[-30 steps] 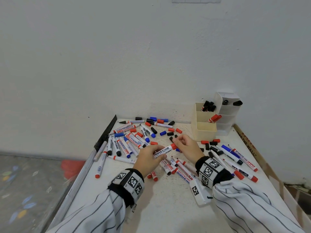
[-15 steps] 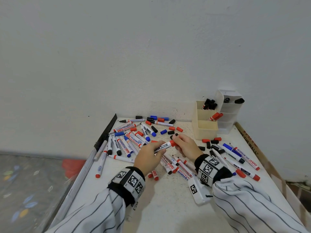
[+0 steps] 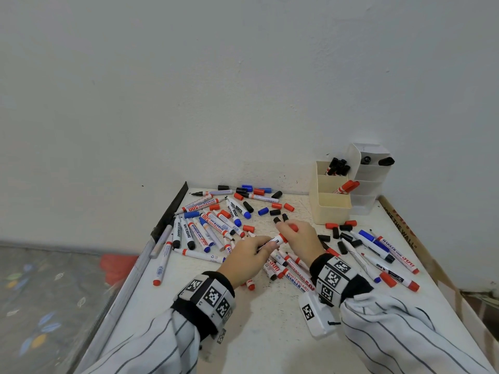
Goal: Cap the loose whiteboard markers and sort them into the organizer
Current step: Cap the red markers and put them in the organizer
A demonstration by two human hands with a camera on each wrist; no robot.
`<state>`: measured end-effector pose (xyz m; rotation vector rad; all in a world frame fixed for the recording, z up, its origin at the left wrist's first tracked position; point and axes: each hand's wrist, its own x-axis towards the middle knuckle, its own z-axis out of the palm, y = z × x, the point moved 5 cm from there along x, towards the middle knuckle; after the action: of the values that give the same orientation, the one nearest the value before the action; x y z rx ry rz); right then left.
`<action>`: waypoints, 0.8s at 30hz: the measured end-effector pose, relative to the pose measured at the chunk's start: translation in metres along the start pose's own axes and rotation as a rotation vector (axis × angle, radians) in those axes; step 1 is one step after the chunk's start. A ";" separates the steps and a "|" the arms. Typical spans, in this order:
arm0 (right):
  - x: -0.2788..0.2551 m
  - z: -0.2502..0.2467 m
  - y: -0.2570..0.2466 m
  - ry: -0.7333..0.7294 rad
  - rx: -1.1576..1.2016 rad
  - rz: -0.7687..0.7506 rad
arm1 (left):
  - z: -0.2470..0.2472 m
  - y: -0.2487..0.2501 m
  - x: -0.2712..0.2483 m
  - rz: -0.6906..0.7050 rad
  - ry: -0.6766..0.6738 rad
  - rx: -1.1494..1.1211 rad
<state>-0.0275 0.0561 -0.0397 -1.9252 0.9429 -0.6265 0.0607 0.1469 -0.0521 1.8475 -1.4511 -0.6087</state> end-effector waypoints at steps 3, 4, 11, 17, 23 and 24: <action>-0.003 0.001 0.003 0.011 0.024 0.061 | -0.002 0.004 -0.001 0.021 0.045 0.150; -0.004 0.002 0.004 0.018 0.032 0.089 | -0.003 0.005 -0.001 0.027 0.073 0.263; -0.015 0.003 0.003 0.067 0.114 0.058 | -0.010 0.007 0.003 -0.057 -0.119 0.036; -0.013 0.001 0.002 0.076 0.102 0.111 | -0.012 0.013 0.002 0.057 0.040 0.379; -0.015 0.001 0.001 0.093 0.097 0.023 | -0.006 0.010 0.006 0.042 -0.013 0.186; -0.015 0.001 0.001 0.099 0.100 0.019 | -0.006 0.012 0.005 0.060 0.003 0.228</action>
<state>-0.0364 0.0681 -0.0420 -1.8083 0.9718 -0.7495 0.0586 0.1420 -0.0391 1.9668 -1.6239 -0.4256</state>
